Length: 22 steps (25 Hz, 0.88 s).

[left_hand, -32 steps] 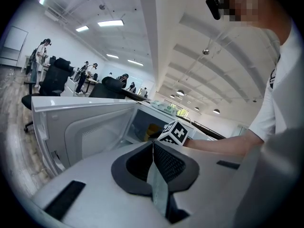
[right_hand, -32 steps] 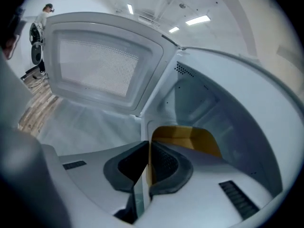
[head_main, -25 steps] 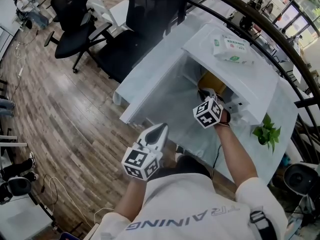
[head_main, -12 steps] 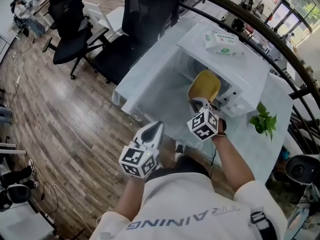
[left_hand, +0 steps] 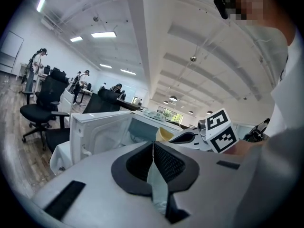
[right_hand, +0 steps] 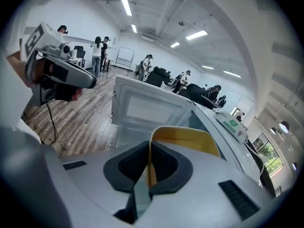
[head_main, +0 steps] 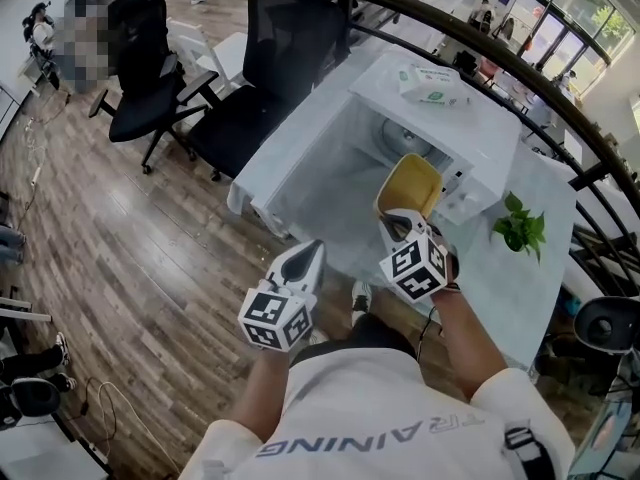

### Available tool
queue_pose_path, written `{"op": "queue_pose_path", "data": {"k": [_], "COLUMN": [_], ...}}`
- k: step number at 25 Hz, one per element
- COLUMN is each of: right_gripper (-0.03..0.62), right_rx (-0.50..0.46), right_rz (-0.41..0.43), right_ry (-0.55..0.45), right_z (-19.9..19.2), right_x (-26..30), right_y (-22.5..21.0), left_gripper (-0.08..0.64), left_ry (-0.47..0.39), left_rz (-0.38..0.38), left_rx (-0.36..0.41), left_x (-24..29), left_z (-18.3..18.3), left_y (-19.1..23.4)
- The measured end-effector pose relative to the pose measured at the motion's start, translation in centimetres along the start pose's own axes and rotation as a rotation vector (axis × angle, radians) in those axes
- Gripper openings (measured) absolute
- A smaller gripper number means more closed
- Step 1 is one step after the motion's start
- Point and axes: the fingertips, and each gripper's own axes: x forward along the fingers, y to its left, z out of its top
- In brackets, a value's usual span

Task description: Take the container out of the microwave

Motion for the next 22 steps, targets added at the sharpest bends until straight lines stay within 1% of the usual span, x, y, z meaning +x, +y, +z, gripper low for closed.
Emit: {"op": "queue_pose_path", "data": {"k": [4,10,22], "right_gripper": [0.035,0.035,0.035], "right_rx": [0.019,0.044,0.043], "right_rz": [-0.014,-0.064,-0.072], "right_ry": [-0.006,-0.005,-0.005], "right_z": [0.1,-1.0,-0.7], "right_x": [-2.5,-4.7,-6.8], "right_y": [1.3,2.1,3.2], "left_gripper": [0.035,0.035,0.035], "left_ry": [-0.016,-0.042,-0.066], "left_rz": [-0.017,-0.043,-0.079], "left_rx": [0.018,0.043,0.068], "left_x": [-1.5,-2.9,-4.0], "left_z": [0.3,1.0,1.8], "left_y": [-0.8,-2.1,-3.7]}}
